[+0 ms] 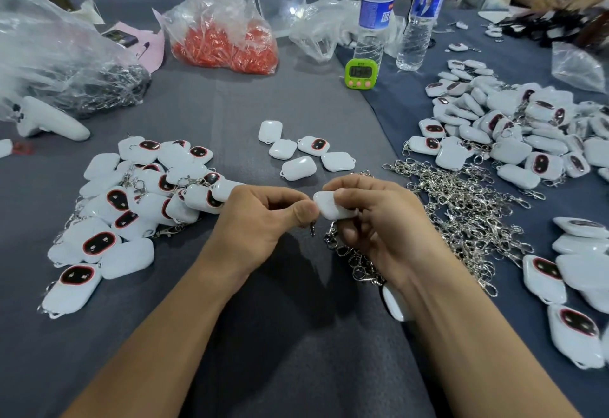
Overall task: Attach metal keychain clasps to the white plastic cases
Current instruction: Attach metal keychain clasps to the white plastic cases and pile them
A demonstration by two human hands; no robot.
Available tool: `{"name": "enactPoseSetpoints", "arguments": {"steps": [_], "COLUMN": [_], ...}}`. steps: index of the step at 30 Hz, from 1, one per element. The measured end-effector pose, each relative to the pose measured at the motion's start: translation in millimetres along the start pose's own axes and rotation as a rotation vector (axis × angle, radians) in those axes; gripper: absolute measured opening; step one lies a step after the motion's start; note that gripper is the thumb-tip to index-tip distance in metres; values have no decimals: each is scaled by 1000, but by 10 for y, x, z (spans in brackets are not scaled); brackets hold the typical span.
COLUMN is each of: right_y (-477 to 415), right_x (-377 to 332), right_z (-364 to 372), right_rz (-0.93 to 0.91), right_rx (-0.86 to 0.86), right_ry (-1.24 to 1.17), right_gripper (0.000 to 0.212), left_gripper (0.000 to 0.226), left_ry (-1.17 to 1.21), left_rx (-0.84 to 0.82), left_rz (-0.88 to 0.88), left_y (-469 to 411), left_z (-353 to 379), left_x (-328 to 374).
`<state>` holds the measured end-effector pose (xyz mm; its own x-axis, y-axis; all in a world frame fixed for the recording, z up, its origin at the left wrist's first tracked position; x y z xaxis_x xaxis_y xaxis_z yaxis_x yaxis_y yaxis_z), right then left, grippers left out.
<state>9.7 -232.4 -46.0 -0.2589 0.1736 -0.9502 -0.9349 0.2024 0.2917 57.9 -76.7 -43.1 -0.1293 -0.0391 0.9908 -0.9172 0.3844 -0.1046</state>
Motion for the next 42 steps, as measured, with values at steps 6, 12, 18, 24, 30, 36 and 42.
{"name": "enactPoseSetpoints", "arguments": {"steps": [6, 12, 18, 24, 30, 36, 42], "right_y": [0, 10, 3, -6, -29, -50, -75], "right_x": [-10, -6, 13, 47, 40, 80, 102], "right_z": [14, 43, 67, 57, 85, 100, 84], "right_rz": [-96, -29, -1, -97, -96, 45, 12], "right_rx": [80, 19, -2, 124, 121, 23, 68], "right_ry": [138, -76, -165, -40, -37, -250, -223], "right_gripper": [15, 17, 19, 17, 19, 23, 22], "left_gripper": [10, 8, 9, 16, 5, 18, 10], "left_ry": [-592, -65, 147, -792, -683, 44, -455], "left_rx": [44, 31, -15, 44, 91, -27, 60], "left_rz": [344, 26, -31, 548, 420, -28, 277], "left_y": [49, 0, -20, 34, 33, 10, 32], "left_z": [-54, -32, 25, 58, 23, 49, 21], "left_x": [155, 20, 11, 232, 170, 14, 165]}}
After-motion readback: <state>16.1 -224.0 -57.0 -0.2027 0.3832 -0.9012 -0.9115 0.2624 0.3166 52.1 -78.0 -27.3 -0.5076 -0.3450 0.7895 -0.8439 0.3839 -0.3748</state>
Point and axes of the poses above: each hand's wrist, its own y-axis away from the middle knuckle, its own z-axis out of the palm, x = y × z, the point moved 5 cm from there along -y, towards the middle knuckle, and after that the axes turned 7 degrees about y, right-handed, at the moved point
